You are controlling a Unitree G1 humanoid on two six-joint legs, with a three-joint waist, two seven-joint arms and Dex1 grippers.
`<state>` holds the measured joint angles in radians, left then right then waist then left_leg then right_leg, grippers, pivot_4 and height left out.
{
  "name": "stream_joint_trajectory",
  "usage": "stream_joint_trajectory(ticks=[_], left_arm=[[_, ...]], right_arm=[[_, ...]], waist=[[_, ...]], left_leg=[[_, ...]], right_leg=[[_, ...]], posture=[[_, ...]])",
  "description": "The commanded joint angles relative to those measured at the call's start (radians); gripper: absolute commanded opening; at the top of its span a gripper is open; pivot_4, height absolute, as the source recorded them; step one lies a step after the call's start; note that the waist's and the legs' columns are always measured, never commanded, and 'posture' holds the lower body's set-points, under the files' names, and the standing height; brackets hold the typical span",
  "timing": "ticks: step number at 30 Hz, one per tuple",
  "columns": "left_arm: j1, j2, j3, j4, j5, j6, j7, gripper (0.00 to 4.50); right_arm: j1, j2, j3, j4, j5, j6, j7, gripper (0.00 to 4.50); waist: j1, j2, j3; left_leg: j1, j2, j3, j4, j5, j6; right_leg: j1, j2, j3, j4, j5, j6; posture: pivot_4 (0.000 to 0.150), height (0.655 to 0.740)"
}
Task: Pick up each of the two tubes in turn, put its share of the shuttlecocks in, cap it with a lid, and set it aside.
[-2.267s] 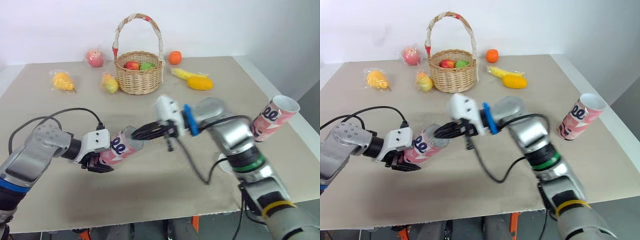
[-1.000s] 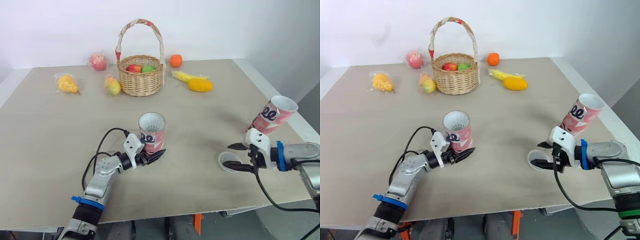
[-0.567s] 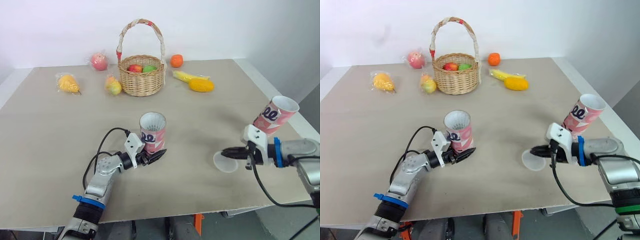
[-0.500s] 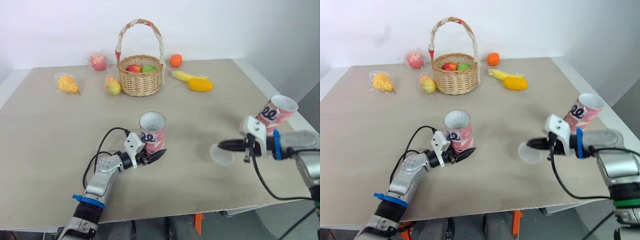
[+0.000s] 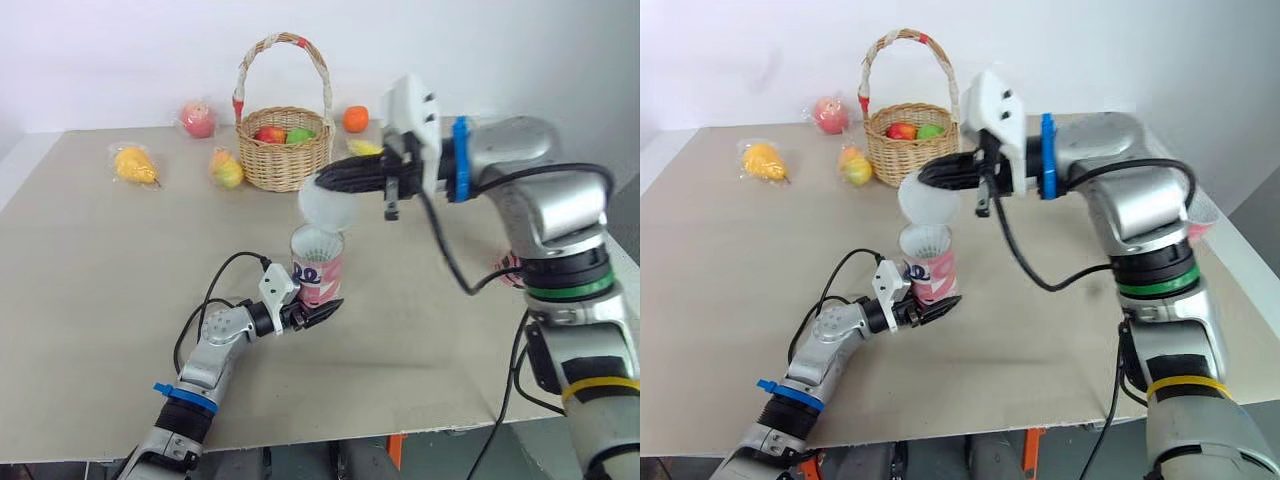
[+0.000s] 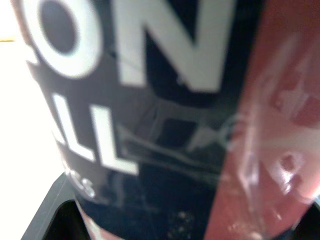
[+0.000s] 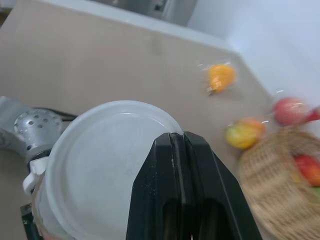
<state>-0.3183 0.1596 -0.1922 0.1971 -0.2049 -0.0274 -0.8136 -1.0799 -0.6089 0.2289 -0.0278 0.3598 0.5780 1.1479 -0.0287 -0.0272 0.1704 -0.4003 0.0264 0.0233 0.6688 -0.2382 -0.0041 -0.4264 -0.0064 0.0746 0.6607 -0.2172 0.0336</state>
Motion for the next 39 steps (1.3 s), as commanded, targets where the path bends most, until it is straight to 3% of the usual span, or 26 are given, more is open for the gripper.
stream_joint_trajectory(ticks=[1,39], left_arm=[[0.029,0.004,0.000,0.008,0.005,0.007,0.014,3.23],[0.023,0.003,-0.010,0.013,0.012,0.009,0.020,3.23]], right_arm=[[-0.012,-0.007,0.012,-0.026,-0.030,-0.022,0.012,0.05],[0.074,-0.013,0.118,-0.021,-0.247,-0.205,0.055,0.05]], waist=[[0.000,0.000,0.000],[-0.002,0.000,0.000]], left_leg=[[0.000,0.000,0.000,0.000,0.000,0.000],[0.001,0.000,0.000,0.000,0.000,0.000]], right_leg=[[0.000,0.000,0.000,0.000,0.000,0.000],[0.000,0.001,-0.001,-0.001,-0.002,0.004]], posture=[[0.150,0.7400],[0.150,0.7400]])
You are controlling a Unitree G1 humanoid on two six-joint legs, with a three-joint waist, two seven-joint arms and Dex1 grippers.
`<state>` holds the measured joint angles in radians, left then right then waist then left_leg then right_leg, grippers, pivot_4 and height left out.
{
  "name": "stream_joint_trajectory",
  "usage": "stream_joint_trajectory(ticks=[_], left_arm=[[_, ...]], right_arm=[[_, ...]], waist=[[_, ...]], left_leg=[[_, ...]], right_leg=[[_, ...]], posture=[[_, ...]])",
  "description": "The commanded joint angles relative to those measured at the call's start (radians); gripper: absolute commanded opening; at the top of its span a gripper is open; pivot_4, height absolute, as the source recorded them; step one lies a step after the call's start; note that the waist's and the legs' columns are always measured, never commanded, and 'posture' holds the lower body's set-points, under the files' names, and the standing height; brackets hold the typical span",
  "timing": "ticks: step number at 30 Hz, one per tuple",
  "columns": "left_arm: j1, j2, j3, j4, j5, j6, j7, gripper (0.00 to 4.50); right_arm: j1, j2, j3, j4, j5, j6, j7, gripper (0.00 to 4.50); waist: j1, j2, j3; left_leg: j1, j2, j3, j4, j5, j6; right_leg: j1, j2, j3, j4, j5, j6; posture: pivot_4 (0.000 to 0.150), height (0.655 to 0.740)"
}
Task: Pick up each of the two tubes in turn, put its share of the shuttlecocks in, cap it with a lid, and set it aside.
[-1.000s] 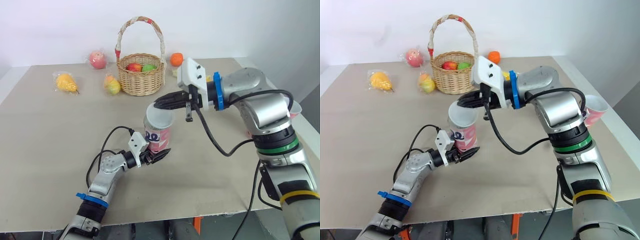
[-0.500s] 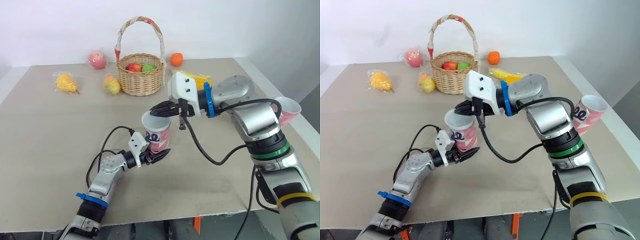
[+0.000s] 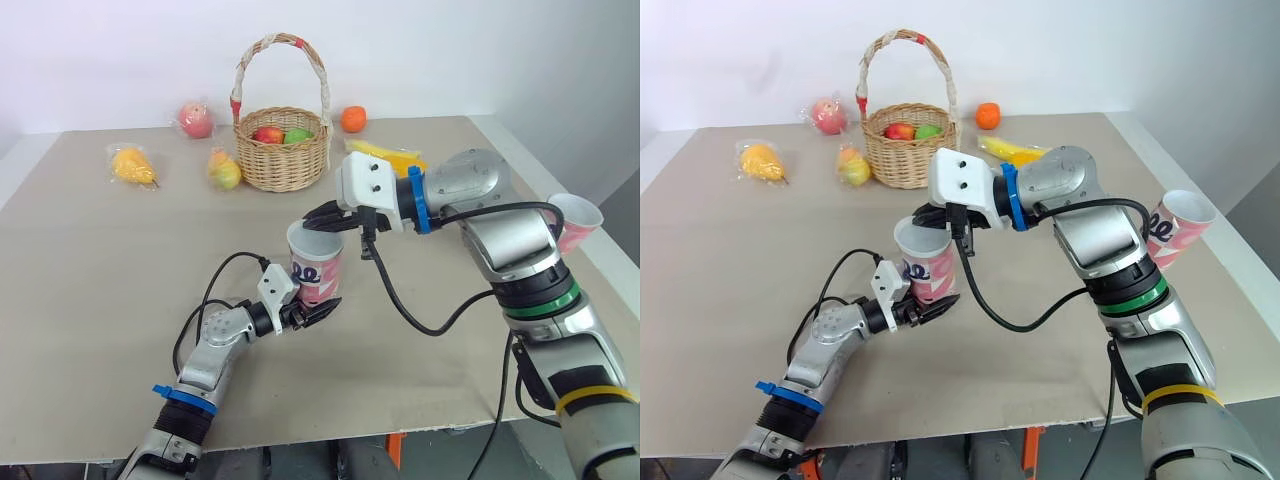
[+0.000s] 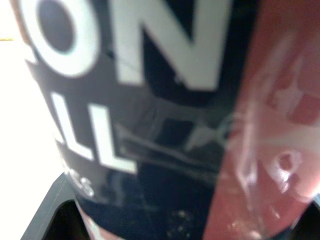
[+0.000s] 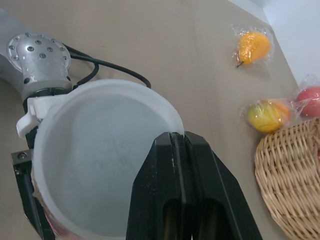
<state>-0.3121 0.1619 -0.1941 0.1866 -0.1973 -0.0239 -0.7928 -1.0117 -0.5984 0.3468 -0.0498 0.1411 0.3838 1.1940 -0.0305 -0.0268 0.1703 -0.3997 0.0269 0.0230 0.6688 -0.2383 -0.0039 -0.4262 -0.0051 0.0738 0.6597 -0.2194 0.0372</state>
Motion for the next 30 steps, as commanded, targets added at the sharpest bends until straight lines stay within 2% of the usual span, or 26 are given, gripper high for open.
stream_joint_trajectory(ticks=[1,30], left_arm=[[0.017,0.001,-0.008,0.023,0.005,0.005,-0.001,3.23],[0.015,-0.002,-0.015,0.027,0.004,0.008,-0.004,3.23]], right_arm=[[0.008,-0.024,0.001,0.000,-0.029,-0.013,0.013,0.05],[0.006,-0.065,0.013,-0.006,-0.121,-0.119,0.036,0.05]], waist=[[0.000,0.000,0.000],[0.001,0.000,0.000]], left_leg=[[0.000,0.000,0.000,0.000,0.000,0.000],[0.000,0.000,0.001,-0.001,0.000,0.000]], right_leg=[[0.000,0.000,0.000,0.000,0.000,0.000],[0.002,-0.001,0.000,-0.008,0.001,0.000]], posture=[[0.150,0.7400],[0.150,0.7400]])
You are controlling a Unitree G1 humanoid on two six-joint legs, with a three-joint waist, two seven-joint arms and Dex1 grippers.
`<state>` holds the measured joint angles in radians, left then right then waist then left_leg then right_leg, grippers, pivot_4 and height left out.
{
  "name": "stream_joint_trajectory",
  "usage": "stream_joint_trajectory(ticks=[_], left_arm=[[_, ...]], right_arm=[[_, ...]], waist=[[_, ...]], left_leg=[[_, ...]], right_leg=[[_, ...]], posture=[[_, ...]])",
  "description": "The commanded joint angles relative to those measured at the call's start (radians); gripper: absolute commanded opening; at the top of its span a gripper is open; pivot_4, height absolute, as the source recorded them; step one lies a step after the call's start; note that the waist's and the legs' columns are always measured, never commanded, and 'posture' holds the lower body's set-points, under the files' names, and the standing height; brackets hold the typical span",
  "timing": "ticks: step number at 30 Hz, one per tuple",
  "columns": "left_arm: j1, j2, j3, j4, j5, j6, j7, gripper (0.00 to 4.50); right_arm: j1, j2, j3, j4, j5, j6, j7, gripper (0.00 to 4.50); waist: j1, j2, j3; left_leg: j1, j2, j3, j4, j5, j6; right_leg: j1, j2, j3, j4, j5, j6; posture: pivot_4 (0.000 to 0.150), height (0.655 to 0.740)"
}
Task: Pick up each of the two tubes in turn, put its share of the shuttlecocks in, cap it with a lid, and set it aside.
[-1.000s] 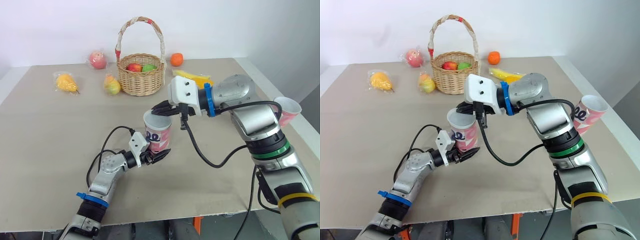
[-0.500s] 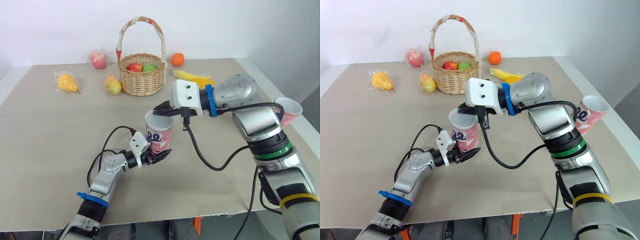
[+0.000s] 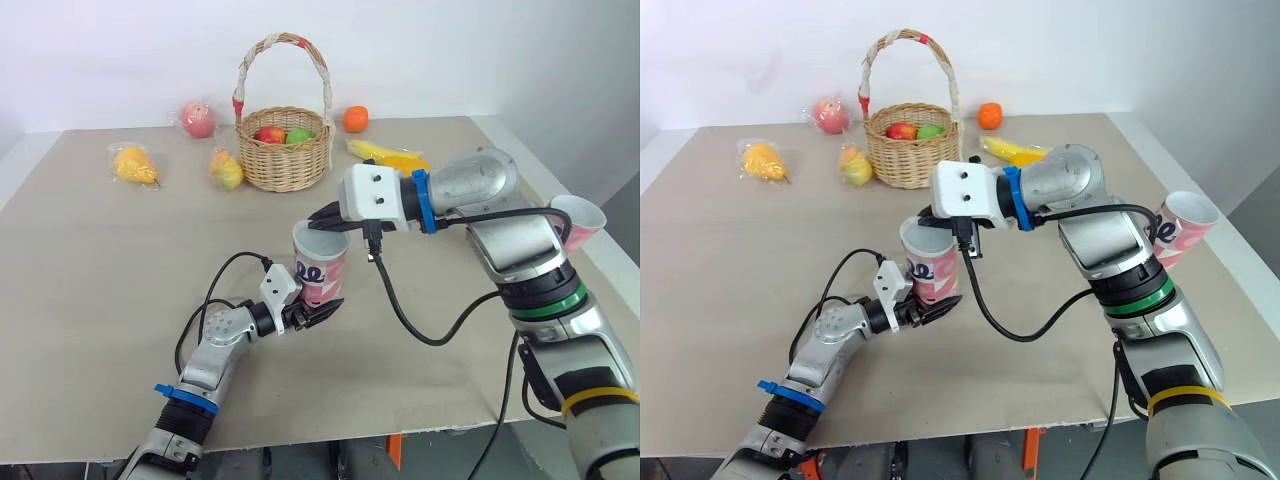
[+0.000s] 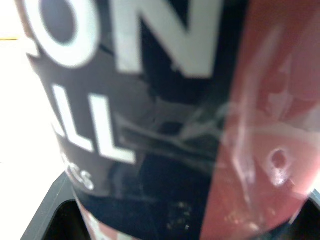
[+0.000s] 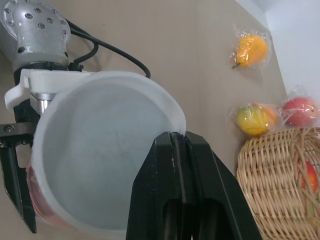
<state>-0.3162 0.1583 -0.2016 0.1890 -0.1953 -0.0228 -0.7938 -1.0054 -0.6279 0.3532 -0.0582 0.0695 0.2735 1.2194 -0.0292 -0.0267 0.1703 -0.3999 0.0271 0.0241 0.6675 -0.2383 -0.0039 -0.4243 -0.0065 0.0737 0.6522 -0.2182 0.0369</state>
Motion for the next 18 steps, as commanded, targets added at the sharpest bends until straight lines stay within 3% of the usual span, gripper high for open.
stream_joint_trajectory(ticks=[1,18], left_arm=[[0.019,0.001,-0.008,0.026,0.003,0.007,-0.004,3.23],[0.012,-0.002,-0.010,0.037,0.003,0.002,-0.007,3.23]], right_arm=[[0.000,-0.037,0.006,0.001,-0.050,-0.011,0.011,0.05],[0.008,0.000,-0.008,-0.033,-0.026,0.036,0.004,0.05]], waist=[[0.000,0.000,0.000],[0.000,0.001,0.000]], left_leg=[[0.000,0.000,0.000,0.000,0.000,0.000],[0.000,0.000,0.000,-0.001,0.000,0.000]], right_leg=[[0.000,0.000,0.000,0.000,0.000,0.000],[0.000,0.000,0.000,-0.001,0.000,-0.001]], posture=[[0.150,0.7400],[0.150,0.7400]])
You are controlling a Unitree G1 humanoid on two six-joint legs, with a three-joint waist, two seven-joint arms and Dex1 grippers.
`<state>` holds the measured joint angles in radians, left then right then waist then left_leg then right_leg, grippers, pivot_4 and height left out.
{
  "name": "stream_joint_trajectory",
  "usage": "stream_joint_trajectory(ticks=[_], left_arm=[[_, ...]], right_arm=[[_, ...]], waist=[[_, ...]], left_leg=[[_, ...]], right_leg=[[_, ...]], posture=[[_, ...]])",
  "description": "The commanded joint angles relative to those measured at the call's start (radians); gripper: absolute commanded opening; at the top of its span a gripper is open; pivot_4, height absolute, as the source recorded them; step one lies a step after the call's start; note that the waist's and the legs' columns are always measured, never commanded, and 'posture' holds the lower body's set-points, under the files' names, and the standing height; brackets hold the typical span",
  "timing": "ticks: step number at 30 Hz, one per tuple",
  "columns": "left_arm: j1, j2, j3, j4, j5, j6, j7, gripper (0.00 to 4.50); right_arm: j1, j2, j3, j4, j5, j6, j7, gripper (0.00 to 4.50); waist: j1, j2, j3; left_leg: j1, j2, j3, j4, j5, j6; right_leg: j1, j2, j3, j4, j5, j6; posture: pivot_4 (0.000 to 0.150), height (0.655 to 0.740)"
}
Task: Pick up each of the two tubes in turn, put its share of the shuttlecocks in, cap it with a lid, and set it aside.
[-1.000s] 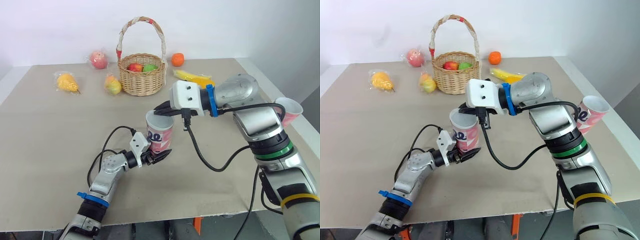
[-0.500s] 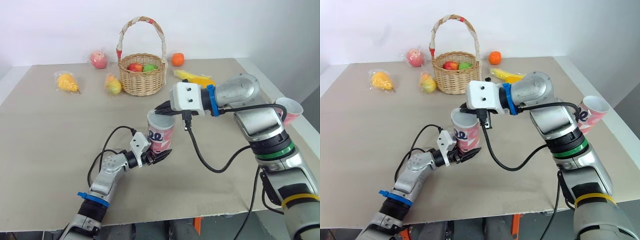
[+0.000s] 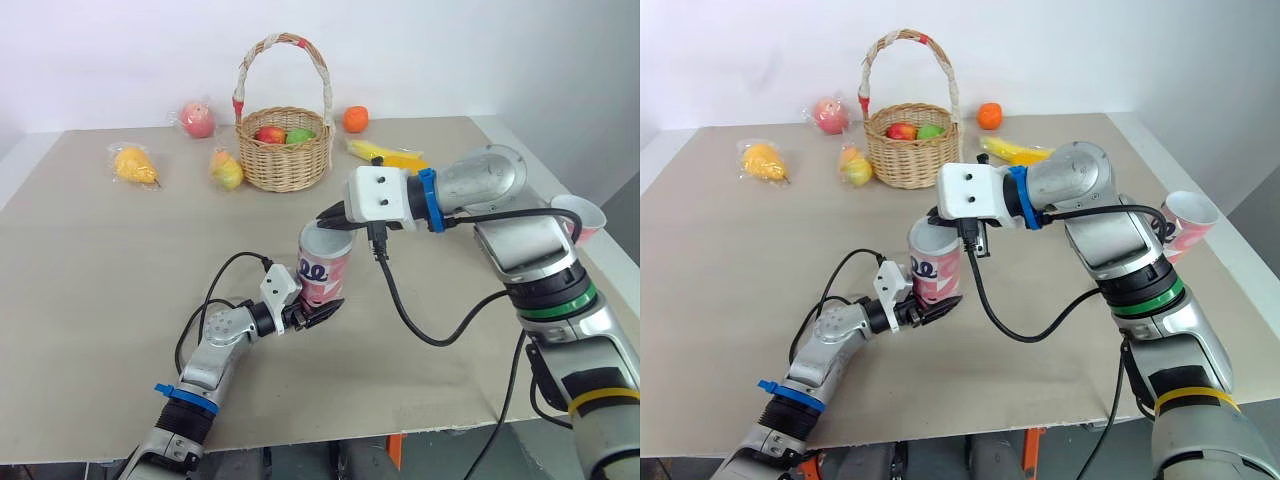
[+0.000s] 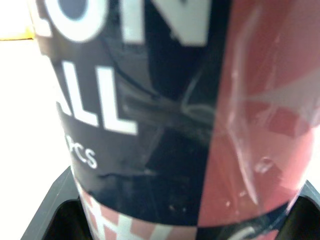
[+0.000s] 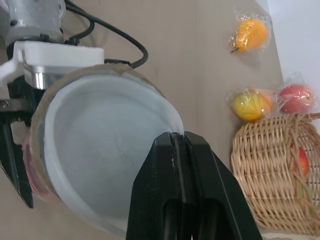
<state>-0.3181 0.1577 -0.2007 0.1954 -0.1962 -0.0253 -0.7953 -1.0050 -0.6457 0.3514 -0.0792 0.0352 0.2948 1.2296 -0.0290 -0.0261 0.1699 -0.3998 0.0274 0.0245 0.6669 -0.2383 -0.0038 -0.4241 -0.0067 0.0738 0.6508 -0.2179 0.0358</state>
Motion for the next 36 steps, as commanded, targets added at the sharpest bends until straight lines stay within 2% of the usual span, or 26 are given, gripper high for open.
stream_joint_trajectory(ticks=[1,8,20,36], left_arm=[[0.013,-0.002,-0.010,0.030,0.004,0.005,-0.006,3.23],[0.015,-0.002,-0.012,0.028,0.003,0.007,-0.004,3.23],[0.017,0.000,-0.016,0.025,0.004,0.008,-0.010,3.23],[0.020,-0.003,-0.016,0.025,0.005,0.010,-0.011,3.23]], right_arm=[[0.009,0.027,-0.008,-0.009,0.011,0.021,-0.013,0.05],[0.038,0.067,-0.012,-0.007,0.013,0.045,-0.040,0.05],[-0.025,0.005,-0.073,0.010,0.036,0.043,0.003,0.05],[-0.019,0.065,-0.062,-0.010,0.072,0.083,-0.038,0.05]], waist=[[0.000,0.000,0.000],[-0.001,0.001,-0.001],[0.000,0.001,-0.001],[0.000,0.001,-0.001]], left_leg=[[0.000,0.000,0.000,0.000,0.000,0.000],[0.001,0.001,0.001,0.000,0.000,0.000],[0.001,0.001,0.001,-0.002,0.000,0.001],[0.000,0.001,0.001,-0.003,0.000,0.001]], right_leg=[[0.000,0.000,0.000,0.000,0.000,0.000],[0.000,0.002,0.000,0.000,0.001,-0.003],[0.000,0.001,0.000,-0.002,0.001,-0.002],[0.000,0.001,0.000,-0.003,0.001,-0.002]], posture=[[0.150,0.7400],[0.150,0.7400],[0.150,0.7400],[0.150,0.7400]])
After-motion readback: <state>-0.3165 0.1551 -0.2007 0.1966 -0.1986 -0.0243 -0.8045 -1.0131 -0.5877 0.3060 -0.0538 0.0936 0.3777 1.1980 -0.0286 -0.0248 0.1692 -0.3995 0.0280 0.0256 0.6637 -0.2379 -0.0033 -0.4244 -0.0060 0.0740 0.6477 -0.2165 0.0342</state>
